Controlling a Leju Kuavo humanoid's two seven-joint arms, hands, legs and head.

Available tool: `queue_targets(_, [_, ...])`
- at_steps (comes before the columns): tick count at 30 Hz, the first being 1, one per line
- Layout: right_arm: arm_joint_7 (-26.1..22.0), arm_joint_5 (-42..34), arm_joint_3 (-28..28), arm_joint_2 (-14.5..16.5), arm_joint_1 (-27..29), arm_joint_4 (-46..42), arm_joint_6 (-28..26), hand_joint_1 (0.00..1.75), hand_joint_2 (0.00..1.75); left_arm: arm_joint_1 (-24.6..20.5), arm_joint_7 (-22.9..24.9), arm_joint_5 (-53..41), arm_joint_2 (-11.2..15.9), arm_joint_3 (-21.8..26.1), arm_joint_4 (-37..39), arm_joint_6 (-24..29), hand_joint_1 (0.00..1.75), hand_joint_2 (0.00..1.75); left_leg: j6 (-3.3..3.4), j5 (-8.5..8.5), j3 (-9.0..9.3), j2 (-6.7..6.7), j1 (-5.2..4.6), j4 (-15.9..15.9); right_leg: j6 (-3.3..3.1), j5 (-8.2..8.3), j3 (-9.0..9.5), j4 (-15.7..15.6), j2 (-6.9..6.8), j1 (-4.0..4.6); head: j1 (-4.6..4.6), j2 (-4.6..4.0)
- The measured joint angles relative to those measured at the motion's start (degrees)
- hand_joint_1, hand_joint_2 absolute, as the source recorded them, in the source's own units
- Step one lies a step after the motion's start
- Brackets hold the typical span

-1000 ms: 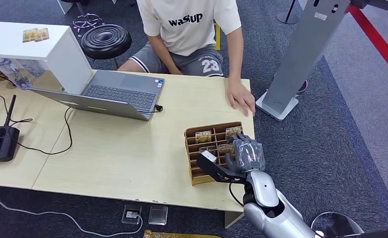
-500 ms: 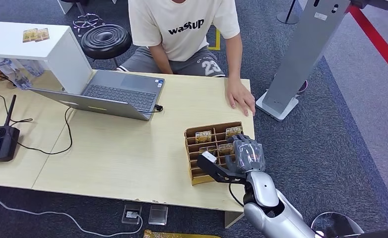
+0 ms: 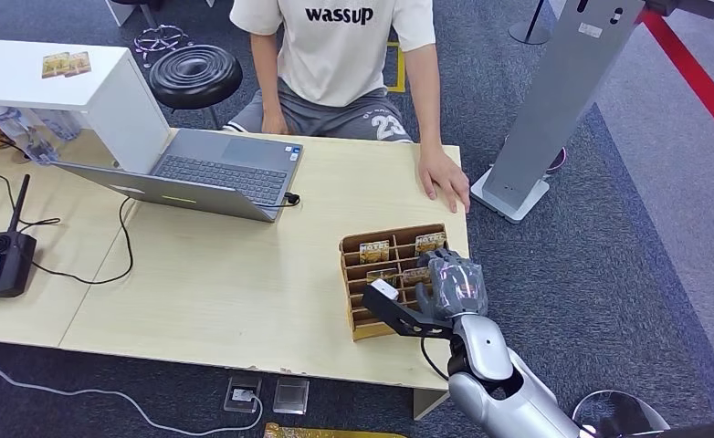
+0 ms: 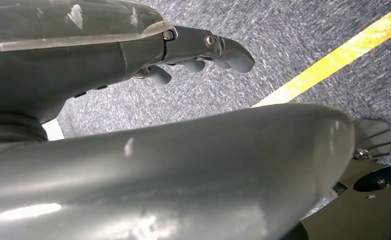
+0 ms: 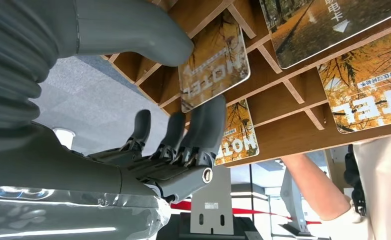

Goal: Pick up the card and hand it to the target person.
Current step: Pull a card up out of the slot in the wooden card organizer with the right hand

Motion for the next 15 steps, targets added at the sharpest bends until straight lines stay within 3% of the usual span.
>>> queue_targets(7, [-0.22,-0.16,0.02,-0.1,-0.25,0.43,-0.46,1.32,1.75,-0.21,0.05,-0.2,-0.13,-0.15,-0.01,-0.01,0.0,0.0,0.0,0.0,0.01,-0.02,0.0,0.0,0.0,0.0,0.01,0.0,-0.02,0.0,0.0,0.0])
queue_targets(15, [-0.31,-0.36,0.09,-0.06,-0.36,0.71,-0.43,1.4,1.75,-0.32,0.11,-0.49,-0.11,-0.44,-0.11,-0.37,0.0,0.0,0.0,0.03,0.0,-0.01,-0.01,-0.02,-0.01,0.02,0.0,-0.01,-0.02,-0.01,0.0,0.0])
